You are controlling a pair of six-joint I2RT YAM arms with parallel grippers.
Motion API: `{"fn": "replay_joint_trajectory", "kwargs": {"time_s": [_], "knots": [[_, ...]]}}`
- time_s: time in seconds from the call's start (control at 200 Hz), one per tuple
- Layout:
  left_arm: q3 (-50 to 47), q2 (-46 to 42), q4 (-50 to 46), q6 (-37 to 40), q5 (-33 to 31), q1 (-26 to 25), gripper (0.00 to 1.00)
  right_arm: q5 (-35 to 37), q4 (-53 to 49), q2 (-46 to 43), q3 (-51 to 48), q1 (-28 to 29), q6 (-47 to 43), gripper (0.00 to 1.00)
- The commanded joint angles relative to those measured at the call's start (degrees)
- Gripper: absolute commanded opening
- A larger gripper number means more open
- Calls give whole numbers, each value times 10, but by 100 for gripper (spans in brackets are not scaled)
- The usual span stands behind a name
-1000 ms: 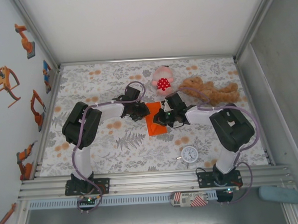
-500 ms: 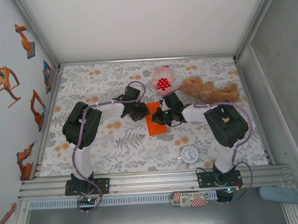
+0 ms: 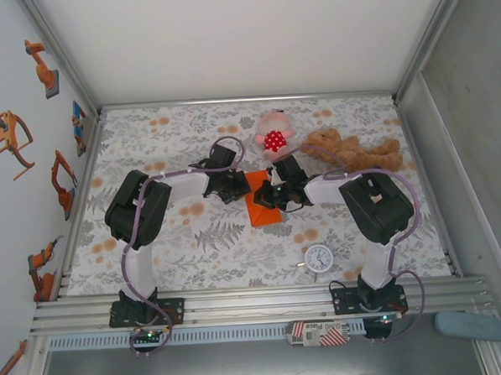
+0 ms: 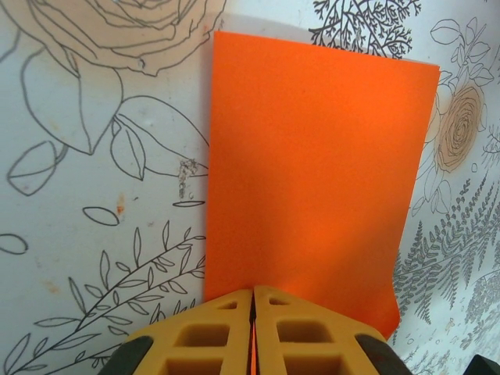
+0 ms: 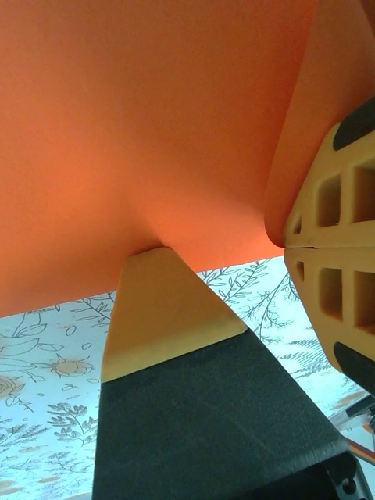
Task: Fold a paper plane with a square sheet of paper (pick it up from the middle)
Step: Fold the triangle a second time at the center of the table.
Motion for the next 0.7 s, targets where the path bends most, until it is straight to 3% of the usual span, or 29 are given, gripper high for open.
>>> {"fn": "replay_joint_trajectory", "kwargs": {"time_s": [0.0, 0.691], "knots": [[3, 14, -40, 9, -13, 0, 10, -6, 12, 9, 14, 5, -1, 0], [3, 14, -43, 11, -10, 0, 9, -23, 28, 24, 12, 8, 0, 0]]}}
